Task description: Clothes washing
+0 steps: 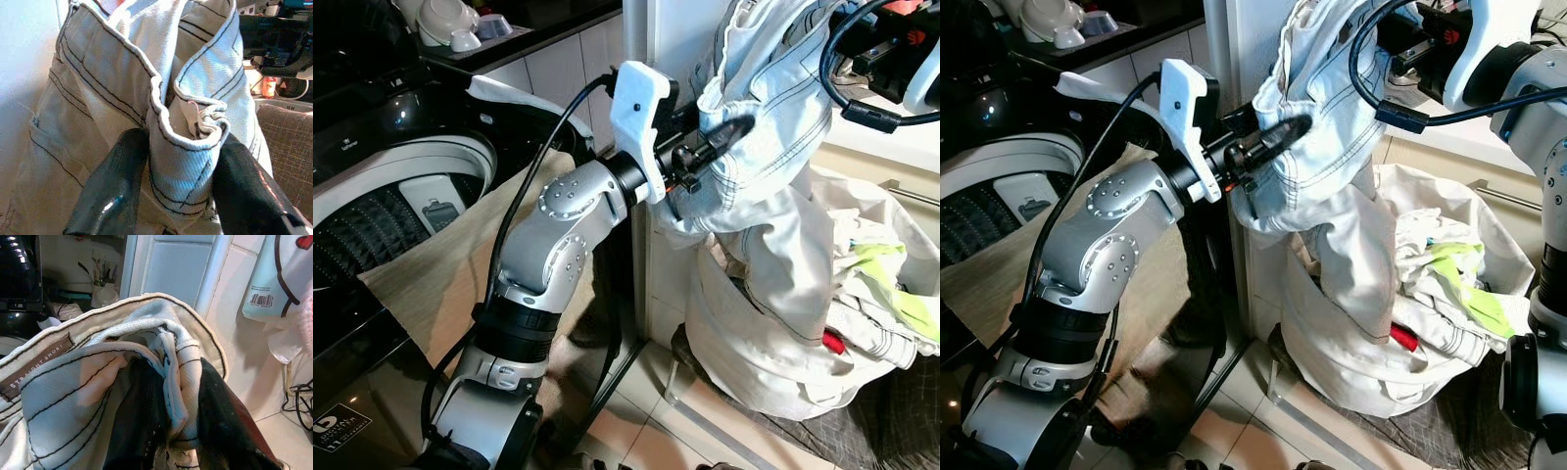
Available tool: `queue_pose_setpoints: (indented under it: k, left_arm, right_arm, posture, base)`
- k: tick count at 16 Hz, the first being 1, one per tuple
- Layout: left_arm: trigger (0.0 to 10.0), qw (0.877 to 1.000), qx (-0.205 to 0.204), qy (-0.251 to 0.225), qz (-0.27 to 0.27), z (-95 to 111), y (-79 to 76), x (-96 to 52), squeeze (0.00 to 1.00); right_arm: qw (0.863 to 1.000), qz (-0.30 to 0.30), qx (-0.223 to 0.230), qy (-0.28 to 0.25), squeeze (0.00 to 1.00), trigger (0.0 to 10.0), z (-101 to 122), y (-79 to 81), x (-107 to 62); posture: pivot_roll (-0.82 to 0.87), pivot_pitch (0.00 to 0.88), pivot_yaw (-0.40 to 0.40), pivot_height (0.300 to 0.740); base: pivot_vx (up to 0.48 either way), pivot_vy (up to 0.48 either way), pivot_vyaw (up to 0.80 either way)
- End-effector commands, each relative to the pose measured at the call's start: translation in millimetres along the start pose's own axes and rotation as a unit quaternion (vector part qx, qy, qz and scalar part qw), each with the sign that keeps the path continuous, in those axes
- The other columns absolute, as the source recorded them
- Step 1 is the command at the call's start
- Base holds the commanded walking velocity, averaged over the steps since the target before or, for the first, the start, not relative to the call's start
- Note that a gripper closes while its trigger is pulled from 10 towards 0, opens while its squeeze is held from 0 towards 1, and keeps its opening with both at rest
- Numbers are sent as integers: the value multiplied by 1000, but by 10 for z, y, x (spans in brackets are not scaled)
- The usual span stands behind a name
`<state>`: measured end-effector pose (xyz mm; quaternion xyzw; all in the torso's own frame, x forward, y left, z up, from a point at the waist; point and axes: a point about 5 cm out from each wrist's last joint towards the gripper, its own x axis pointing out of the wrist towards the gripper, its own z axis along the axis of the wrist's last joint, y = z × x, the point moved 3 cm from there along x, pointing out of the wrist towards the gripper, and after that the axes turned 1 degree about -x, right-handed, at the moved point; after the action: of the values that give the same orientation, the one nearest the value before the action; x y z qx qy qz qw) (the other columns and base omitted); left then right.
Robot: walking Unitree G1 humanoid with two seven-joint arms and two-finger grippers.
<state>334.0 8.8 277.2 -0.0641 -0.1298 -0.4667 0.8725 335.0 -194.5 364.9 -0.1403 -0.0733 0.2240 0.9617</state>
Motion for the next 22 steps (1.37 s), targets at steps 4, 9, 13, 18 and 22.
queue_pose_setpoints:
  k: [4, 9, 13, 18, 22]
  left_arm:
    - [0, 999, 7, -30, 37, 148, 149, 6, 0]
    - [0, 997, 4, -41, 59, 208, 250, -23, 0]
    - [0, 993, 20, -60, 100, 348, 453, -81, 0]
    - [0, 977, 85, -83, 177, 725, 849, -261, 0]
    - [0, 949, 161, -82, 257, 1105, 1211, -492, 0]
  right_arm:
    - [999, 1, -13, -45, 0, 0, 216, 15, -40]
    - [998, 7, -10, -56, 0, 10000, 231, 48, -60]
    - [998, 15, 9, -60, 1000, 10000, 206, 54, -96]
    - [998, 26, -17, -49, 0, 10000, 185, 64, -216]
    - [995, 67, 1, -74, 0, 10000, 254, 159, -345]
  posture:
    - [-106, 0, 73, 740]
    - [-108, 0, 79, 740]
    - [-107, 0, 82, 740]
    - [-104, 0, 84, 740]
    - [-98, 0, 80, 740]
  base:
    - [0, 0, 0]
    - [0, 0, 0]
    - [0, 0, 0]
    - [0, 0, 0]
    - [0, 0, 0]
